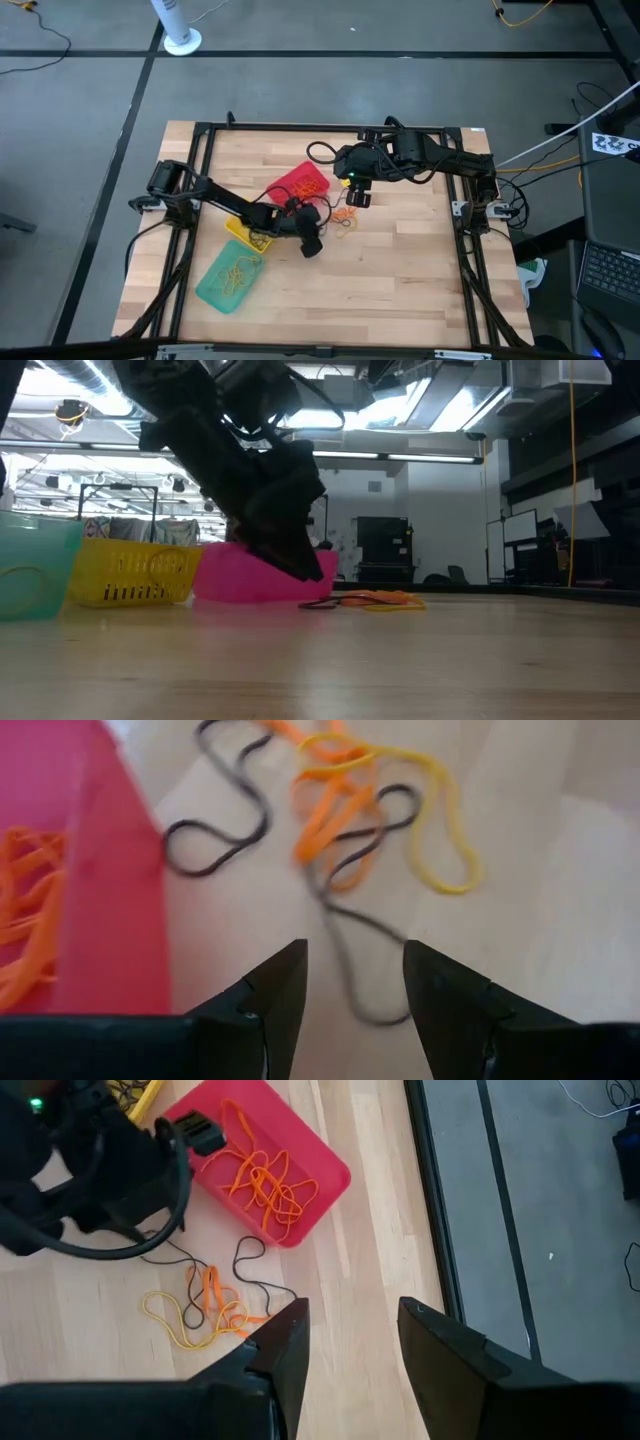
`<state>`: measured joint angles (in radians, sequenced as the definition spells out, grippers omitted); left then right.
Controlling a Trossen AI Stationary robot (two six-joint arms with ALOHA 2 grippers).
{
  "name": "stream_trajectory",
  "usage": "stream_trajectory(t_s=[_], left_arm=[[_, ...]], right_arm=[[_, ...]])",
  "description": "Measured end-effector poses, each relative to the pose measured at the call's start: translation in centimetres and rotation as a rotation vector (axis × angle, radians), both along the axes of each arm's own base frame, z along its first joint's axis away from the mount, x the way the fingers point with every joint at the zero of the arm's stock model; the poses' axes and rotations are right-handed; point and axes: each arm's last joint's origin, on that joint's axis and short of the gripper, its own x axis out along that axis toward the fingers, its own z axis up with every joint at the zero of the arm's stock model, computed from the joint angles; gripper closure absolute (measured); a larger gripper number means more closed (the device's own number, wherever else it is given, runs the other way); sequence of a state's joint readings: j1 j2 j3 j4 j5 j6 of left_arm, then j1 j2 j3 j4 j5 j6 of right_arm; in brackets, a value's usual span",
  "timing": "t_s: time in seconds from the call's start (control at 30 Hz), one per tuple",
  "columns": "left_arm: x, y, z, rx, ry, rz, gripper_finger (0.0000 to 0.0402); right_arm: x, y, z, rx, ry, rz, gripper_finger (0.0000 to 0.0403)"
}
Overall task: Sort rubber bands into baskets
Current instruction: Put the black rubber band into the yellow bin
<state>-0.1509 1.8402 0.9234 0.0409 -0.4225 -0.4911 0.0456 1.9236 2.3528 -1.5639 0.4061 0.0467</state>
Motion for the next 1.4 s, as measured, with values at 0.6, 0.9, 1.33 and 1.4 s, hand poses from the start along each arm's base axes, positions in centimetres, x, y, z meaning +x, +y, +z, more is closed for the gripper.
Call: stream_trajectory(t_s=[0.6, 0.9, 1.33, 1.4], left_arm=[[-0.3, 0.7, 2.6, -0.022, -0.086, 0.041, 0.0238], [0.4, -0.6, 2.0, 0.02, -0.135, 0.021, 0.0238], [1.1, 0.6, -1.9, 0.035, -0.063, 0.059, 0.0238], [1.1, 0.6, -2.4, 0.036, -0.047, 0.054, 0.0238]], right_arm=[[0.0, 0.1, 0.0, 0.017, 0.002, 0.008, 0.0247], [0.0, 0.1, 0.0, 0.022, 0.002, 0.01, 0.0247], [0.1, 0.1, 0.0, 0.021, -0.007, 0.01, 0.0247], [0.1, 0.1, 0.0, 0.021, -0.01, 0.01, 0.0247]])
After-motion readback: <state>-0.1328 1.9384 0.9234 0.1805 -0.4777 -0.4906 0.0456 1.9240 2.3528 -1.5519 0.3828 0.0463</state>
